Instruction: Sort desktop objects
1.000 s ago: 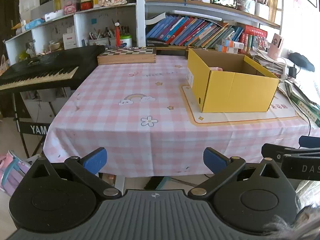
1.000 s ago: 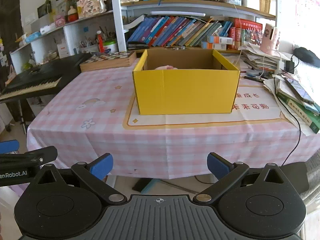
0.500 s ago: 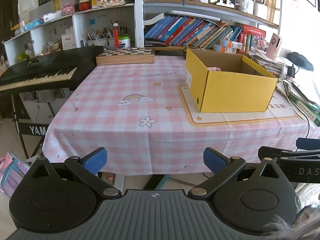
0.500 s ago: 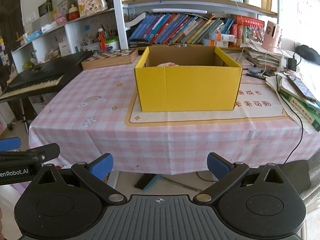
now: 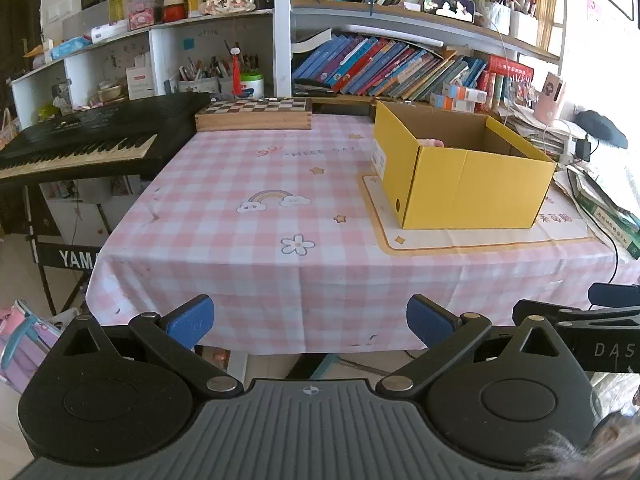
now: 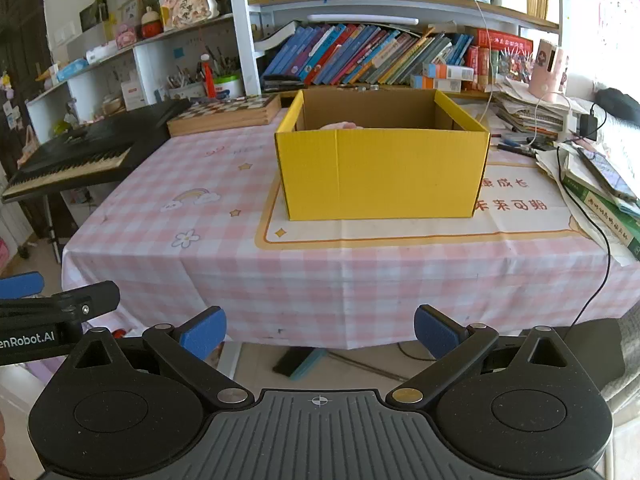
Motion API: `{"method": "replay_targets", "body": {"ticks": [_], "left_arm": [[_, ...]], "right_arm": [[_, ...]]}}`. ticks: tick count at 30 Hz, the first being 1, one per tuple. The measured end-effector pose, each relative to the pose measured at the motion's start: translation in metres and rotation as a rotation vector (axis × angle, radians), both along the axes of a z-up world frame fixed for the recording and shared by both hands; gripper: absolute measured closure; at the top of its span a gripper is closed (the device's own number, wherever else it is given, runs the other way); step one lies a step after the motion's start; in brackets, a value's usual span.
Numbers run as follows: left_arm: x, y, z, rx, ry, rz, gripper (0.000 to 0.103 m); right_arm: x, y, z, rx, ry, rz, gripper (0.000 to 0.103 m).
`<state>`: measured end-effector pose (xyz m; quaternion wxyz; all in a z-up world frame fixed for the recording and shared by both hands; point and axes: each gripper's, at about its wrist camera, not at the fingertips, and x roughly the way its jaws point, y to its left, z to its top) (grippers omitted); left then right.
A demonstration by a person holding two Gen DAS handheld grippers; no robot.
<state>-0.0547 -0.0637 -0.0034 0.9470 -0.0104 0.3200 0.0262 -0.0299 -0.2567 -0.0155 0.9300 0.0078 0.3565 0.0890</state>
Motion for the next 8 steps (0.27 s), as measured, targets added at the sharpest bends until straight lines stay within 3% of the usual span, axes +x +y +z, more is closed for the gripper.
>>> {"method": "replay_targets", "body": {"ticks": [8], "left_arm": [[-0.0004,0.0059,0.003,-0.036,-0.034,0.007,0.0]], "right_arm": [[0.0039,0.0013,-0.0008,-0.002,0.009,0.008,0.001]]}}
